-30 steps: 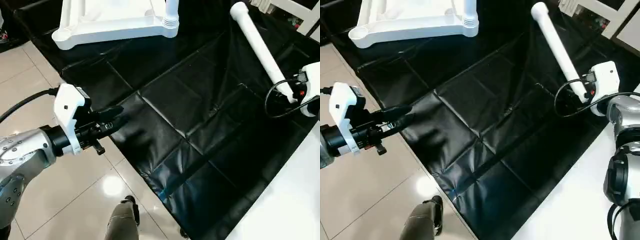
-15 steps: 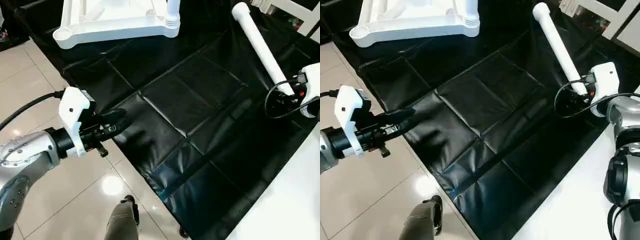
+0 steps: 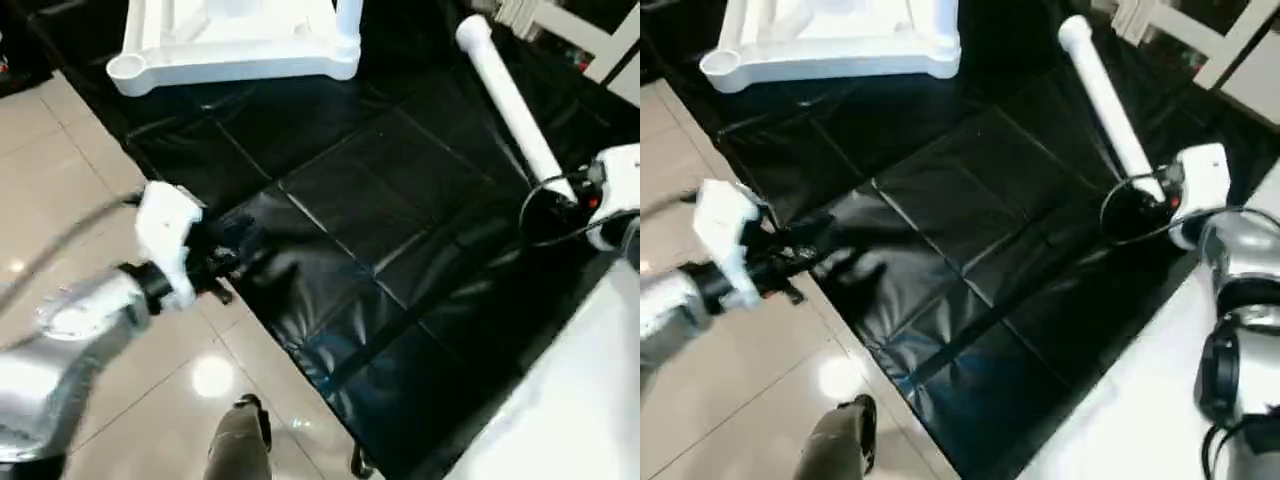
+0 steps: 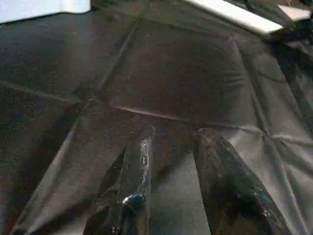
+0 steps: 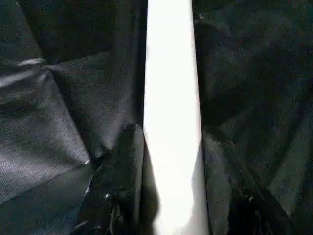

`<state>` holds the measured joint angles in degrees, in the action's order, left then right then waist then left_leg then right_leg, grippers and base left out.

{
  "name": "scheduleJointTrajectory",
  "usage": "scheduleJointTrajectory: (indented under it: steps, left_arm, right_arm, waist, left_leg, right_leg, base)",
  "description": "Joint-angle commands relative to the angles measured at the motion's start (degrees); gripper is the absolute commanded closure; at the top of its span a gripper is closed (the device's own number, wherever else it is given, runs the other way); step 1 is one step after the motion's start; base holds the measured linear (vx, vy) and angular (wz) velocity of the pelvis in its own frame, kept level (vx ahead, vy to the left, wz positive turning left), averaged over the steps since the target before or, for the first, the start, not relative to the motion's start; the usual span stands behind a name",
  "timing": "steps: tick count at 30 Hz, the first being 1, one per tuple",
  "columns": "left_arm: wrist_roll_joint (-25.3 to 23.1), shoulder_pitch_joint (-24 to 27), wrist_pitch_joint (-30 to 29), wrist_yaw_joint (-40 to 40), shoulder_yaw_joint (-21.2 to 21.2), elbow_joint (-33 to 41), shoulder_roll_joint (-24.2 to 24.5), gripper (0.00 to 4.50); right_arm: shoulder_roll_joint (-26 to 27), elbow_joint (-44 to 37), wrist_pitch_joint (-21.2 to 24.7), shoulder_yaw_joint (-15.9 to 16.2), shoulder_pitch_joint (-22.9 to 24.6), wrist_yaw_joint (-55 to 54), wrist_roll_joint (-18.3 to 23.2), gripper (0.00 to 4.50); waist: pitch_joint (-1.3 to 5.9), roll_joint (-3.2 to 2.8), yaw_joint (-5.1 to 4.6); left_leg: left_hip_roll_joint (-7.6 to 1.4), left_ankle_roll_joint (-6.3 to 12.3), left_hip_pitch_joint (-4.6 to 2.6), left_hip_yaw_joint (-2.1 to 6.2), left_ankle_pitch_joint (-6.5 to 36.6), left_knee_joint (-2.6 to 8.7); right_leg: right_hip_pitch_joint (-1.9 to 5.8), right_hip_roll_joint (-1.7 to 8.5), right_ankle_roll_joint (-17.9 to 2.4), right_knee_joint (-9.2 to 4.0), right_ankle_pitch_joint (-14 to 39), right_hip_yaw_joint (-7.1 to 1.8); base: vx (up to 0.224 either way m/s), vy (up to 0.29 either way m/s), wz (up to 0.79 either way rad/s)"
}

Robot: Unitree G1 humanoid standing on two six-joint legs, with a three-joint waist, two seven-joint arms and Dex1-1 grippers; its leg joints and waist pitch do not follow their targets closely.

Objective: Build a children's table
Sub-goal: Pick table leg

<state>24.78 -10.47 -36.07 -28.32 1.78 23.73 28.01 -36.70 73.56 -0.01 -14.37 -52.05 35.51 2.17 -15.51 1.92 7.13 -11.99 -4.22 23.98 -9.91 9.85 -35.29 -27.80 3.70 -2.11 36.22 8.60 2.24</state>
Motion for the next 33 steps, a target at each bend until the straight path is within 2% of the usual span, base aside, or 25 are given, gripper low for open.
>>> scheduleJointTrajectory:
  steps: [1, 3, 4, 7, 8, 9, 10, 12, 13, 15, 16, 17, 18, 19, 20, 21, 23, 26, 27, 28, 29, 30, 31, 32, 33]
  left_arm:
    - [-2.66, 0.64, 2.62, 2.05, -1.93, -2.93, -1.71, 2.98]
    - [-3.65, 0.5, 3.6, 2.85, -2.53, -4.26, -2.75, 2.98]
    - [-4.3, 0.36, 4.24, 3.47, -3.01, -5.1, -3.56, 2.98]
    - [-5.39, 0.1, 5.29, 4.37, -3.97, -6.38, -4.74, 2.98]
    - [-6.1, -0.24, 5.91, 5.01, -4.73, -7.3, -5.58, 2.98]
    - [-6.73, -0.53, 6.51, 5.47, -5.36, -8.06, -6.31, 2.98]
    - [-6.99, -0.68, 6.77, 5.66, -5.64, -8.35, -6.64, 2.98]
    - [-7.45, -1.02, 7.37, 6.25, -5.77, -8.93, -7.52, 2.98]
    - [-7.45, -1.02, 7.37, 6.25, -5.77, -8.93, -7.52, 2.98]
    - [-8.17, -1.37, 8.39, 8.01, -5.31, -9.55, -9.11, 2.98]
    - [-8.17, -1.37, 8.39, 8.01, -5.31, -9.55, -9.11, 2.98]
    - [-8.35, -1.53, 8.58, 8.86, -5.01, -9.85, -9.92, 2.98]
    - [-8.34, -1.65, 8.46, 9.37, -4.82, -9.92, -10.33, 2.98]
    - [-8.31, -1.85, 8.24, 10.28, -4.49, -10.05, -11.07, 2.98]
    - [-9.3, -2.5, 9.42, 11.85, -4.2, -10.65, -12.19, 2.98]
    - [-9.91, -2.83, 10.15, 12.35, -4.22, -10.95, -12.5, 2.98]
    - [-11.0, -3.46, 10.66, 13.51, -4.18, -11.36, -12.86, 2.98]
    - [-11.58, -4.79, 12.09, 14.31, -3.37, -12.14, -13.17, 2.98]
    - [-11.43, -5.15, 12.08, 14.19, -3.06, -12.34, -13.0, 2.98]
    - [-11.49, -5.4, 11.79, 14.24, -2.89, -12.42, -12.77, 2.98]
    - [-11.59, -5.53, 11.58, 14.33, -2.76, -12.46, -12.72, 2.98]
    - [-11.73, -5.68, 11.56, 14.48, -2.63, -12.44, -12.71, 2.98]
    - [-12.16, -5.8, 11.49, 14.89, -2.49, -12.41, -12.75, 2.98]
    - [-12.53, -5.88, 11.45, 15.3, -2.33, -12.46, -12.78, 2.98]
    - [-12.76, -5.91, 11.37, 15.71, -2.14, -12.59, -12.87, 2.98]
  right_arm:
    - [1.39, -1.5, 1.09, -1.69, 2.52, -1.69, 1.73, 3.24]
    - [2.25, -2.57, 1.11, -2.61, 3.1, -3.13, 2.73, 3.25]
    - [3.22, -4.4, 1.19, -2.93, 4.06, -3.61, 3.55, 3.27]
    - [4.98, -8.42, 1.78, -3.05, 6.21, -3.79, 4.68, 3.28]
    - [6.62, -13.21, 2.46, -3.31, 8.48, -4.59, 5.64, 3.28]
    - [8.05, -18.09, 3.37, -3.54, 10.76, -5.15, 6.7, 3.28]
    - [8.81, -21.02, 4.05, -3.67, 12.11, -5.21, 7.39, 3.28]
    - [10.6, -28.04, 5.6, -4.93, 15.25, -7.34, 9.04, 3.28]
    - [10.6, -28.04, 5.6, -4.93, 15.25, -7.34, 9.04, 3.28]
    - [13.04, -35.91, 8.05, -6.42, 18.87, -10.02, 11.31, 3.28]
    - [13.04, -35.91, 8.05, -6.42, 18.87, -10.02, 11.31, 3.28]
    - [14.31, -39.92, 9.36, -6.6, 20.73, -10.91, 12.3, 3.28]
    - [14.87, -41.44, 9.63, -6.5, 21.44, -11.21, 12.59, 3.28]
    - [15.86, -44.12, 10.1, -6.32, 22.68, -11.73, 13.09, 3.28]
    - [18.02, -50.23, 11.34, -5.79, 25.16, -13.86, 13.42, 3.28]
    - [19.01, -53.03, 12.17, -5.64, 26.16, -14.89, 13.65, 3.28]
    - [20.14, -56.3, 13.53, -5.7, 27.06, -16.24, 14.25, 3.28]
    - [21.73, -60.96, 15.59, -5.89, 27.77, -19.29, 15.14, 3.28]
    - [22.35, -62.33, 16.96, -6.01, 27.96, -20.01, 15.9, 3.28]
    - [22.93, -63.72, 18.18, -6.04, 28.3, -20.35, 16.69, 3.28]
    - [23.34, -65.18, 19.33, -6.01, 28.76, -20.74, 17.32, 3.28]
    - [23.53, -66.64, 20.45, -5.33, 29.63, -21.07, 16.91, 3.28]
    - [24.22, -68.3, 20.98, -5.14, 30.62, -21.74, 16.67, 3.28]
    - [24.94, -69.81, 21.59, -5.14, 31.47, -22.57, 16.64, 3.28]
    - [25.61, -71.36, 22.81, -5.28, 32.2, -23.84, 16.73, 3.28]
  waist:
    - [7.96, 0.51, -0.89]
    - [8.39, 0.6, -1.51]
    - [8.61, 0.91, -1.88]
    - [9.04, 0.77, -2.46]
    - [9.27, 1.16, -2.82]
    - [9.4, 1.16, -2.73]
    - [9.54, 1.2, -2.81]
    - [9.83, 1.55, -3.34]
    - [10.04, 1.48, -3.43]
    - [9.98, 1.58, -3.86]
    - [9.98, 1.58, -3.86]
    - [9.9, 1.51, -3.91]
    - [9.89, 1.5, -3.86]
    - [9.77, 1.38, -3.9]
    - [9.82, 1.48, -4.02]
    - [9.94, 1.52, -4.08]
    - [9.86, 1.62, -4.35]
    - [9.84, 1.86, -4.46]
    - [10.07, 2.06, -3.98]
    - [10.09, 2.22, -3.82]
    - [10.08, 2.51, -3.23]
    - [10.13, 2.89, -2.95]
    - [9.84, 3.38, -2.28]
    - [9.8, 2.64, -2.01]
    - [8.97, 3.68, -1.49]
  left_leg:
    - [-0.43, 8.95, -1.42, -0.95, 0.67, 2.72]
    - [-0.38, 7.84, -1.3, -0.81, 2.39, 2.69]
    - [-0.29, 6.97, -1.33, -0.9, 3.78, 2.66]
    - [-0.29, 5.29, -1.43, -0.86, 6.29, 2.66]
    - [-0.16, 4.9, -1.25, -0.76, 6.45, 2.73]
    - [-0.17, 4.61, -1.22, -0.74, 6.35, 2.7]
    - [-0.24, 4.47, -1.42, -0.8, 6.4, 2.72]
    - [-0.1, 4.13, -1.04, -0.61, 6.06, 2.88]
    - [-0.13, 3.71, -1.34, -0.68, 6.7, 2.81]
    - [0.05, 3.01, -1.22, -0.72, 8.32, 2.92]
    - [0.05, 3.01, -1.22, -0.72, 8.32, 2.92]
    - [0.1, 2.48, -1.24, -0.68, 9.37, 3.05]
    - [0.12, 2.31, -1.19, -0.67, 9.7, 3.1]
    - [0.07, 1.85, -1.25, -0.63, 10.88, 3.2]
    - [0.16, 1.54, -1.09, -0.46, 11.04, 3.33]
    - [0.13, 1.42, -1.11, -0.45, 11.29, 3.33]
    - [0.2, 0.75, -1.26, -0.12, 13.52, 3.58]
    - [0.39, 0.54, -1.28, -0.2, 13.44, 3.61]
    - [1.05, 3.27, -0.77, -0.7, 11.09, 3.41]
    - [1.34, 4.44, -0.48, -0.87, 10.18, 3.1]
    - [1.7, 6.8, -0.19, -0.7, 8.98, 2.08]
    - [1.78, 7.9, -0.02, -0.35, 8.75, 1.09]
    - [1.73, 8.96, 0.51, 1.05, 8.36, -1.09]
    - [1.94, 6.69, -1.85, -0.06, 9.43, -2.47]
    - [2.92, 5.21, -1.64, 0.71, 12.67, -2.62]
  right_leg:
    - [5.24, 2.69, -17.96, -2.55, 4.39, -2.17]
    - [5.3, 2.81, -17.04, -2.64, 7.0, -2.11]
    - [5.37, 2.8, -15.92, -2.87, 8.81, -2.21]
    - [5.15, 2.78, -13.97, -3.27, 12.13, -2.17]
    - [5.37, 2.59, -13.07, -3.27, 12.83, -2.08]
    - [5.4, 2.71, -12.5, -3.21, 13.09, -2.08]
    - [5.1, 2.64, -11.32, -3.4, 13.35, -2.18]
    - [5.31, 2.5, -10.58, -3.42, 14.18, -1.98]
    - [5.01, 2.58, -9.88, -3.53, 15.09, -2.04]
    - [4.85, 2.39, -8.59, -3.98, 17.99, -1.92]
    - [4.85, 2.39, -8.59, -3.98, 17.99, -1.92]
    - [4.61, 2.34, -7.1, -4.26, 20.07, -1.87]
    - [4.65, 2.38, -6.47, -4.47, 20.8, -1.85]
    - [4.36, 2.38, -5.4, -4.8, 22.47, -1.83]
    - [4.37, 2.32, -4.36, -4.91, 23.37, -1.76]
    - [4.3, 2.37, -4.09, -4.93, 23.7, -1.72]
    - [4.01, 2.34, -2.04, -5.37, 27.54, -1.47]
    - [3.98, 2.55, -0.77, -5.76, 28.81, -1.54]
    - [4.97, 4.17, -0.5, -5.92, 29.51, -2.68]
    - [5.34, 4.92, -0.27, -6.19, 29.86, -3.22]
    - [5.91, 6.87, 0.37, -7.01, 31.55, -4.58]
    - [6.18, 8.45, 0.78, -7.67, 33.44, -5.57]
    - [6.65, 12.02, 2.22, -9.14, 39.25, -7.68]
    - [4.83, 10.01, 2.89, -10.59, 44.84, -11.24]
    - [5.87, 8.29, 0.98, -10.53, 47.29, -13.66]
  base:
    - [0.0, 0.0, 0.0]
    - [0.0, 0.0, 0.0]
    - [0.0, 0.0, 0.0]
    - [0.0, 0.0, 0.0]
    - [0.0, 0.0, 0.0]
    - [0.0, 0.0, 0.0]
    - [0.0, 0.0, 0.0]
    - [0.0, 0.0, 0.0]
    - [0.0, 0.0, 0.0]
    - [0.0, 0.0, 0.0]
    - [0.0, 0.0, 0.0]
    - [0.0, 0.0, 0.0]
    - [0.0, 0.0, 0.0]
    - [0.0, 0.0, 0.0]
    - [0.0, 0.0, 0.0]
    - [0.0, 0.0, 0.0]
    - [0.0, 0.0, 0.0]
    - [0.0, 0.0, 0.0]
    - [0.0, 0.0, 0.0]
    - [0.0, 0.0, 0.0]
    - [-0.014, 0.051, 0.02]
    - [-0.014, 0.051, 0.02]
    - [-0.009, 0.092, 0.05]
    - [-0.01, 0.133, -0.19]
    - [-0.01, 0.133, -0.19]
